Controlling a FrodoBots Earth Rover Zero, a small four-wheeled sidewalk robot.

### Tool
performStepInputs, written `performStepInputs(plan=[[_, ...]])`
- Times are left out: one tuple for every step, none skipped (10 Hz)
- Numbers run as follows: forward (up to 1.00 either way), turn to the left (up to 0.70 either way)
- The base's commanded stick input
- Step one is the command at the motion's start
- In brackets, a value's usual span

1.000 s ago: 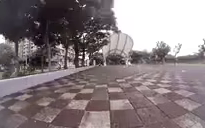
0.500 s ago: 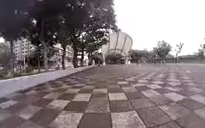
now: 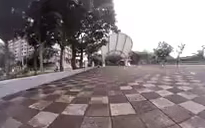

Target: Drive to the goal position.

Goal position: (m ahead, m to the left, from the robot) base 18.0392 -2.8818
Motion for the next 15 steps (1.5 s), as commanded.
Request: performStepInputs(plan=[[1.00,0.00],[1.00,0.00],[1.00,0.00],[1.00,0.00],[1.00,0.00],[1.00,0.00],[1.00,0.00],[1.00,0.00],[1.00,0.00],[1.00,0.00],[1.00,0.00],[1.00,0.00],[1.00,0.00],[1.00,0.00],[1.00,0.00]])
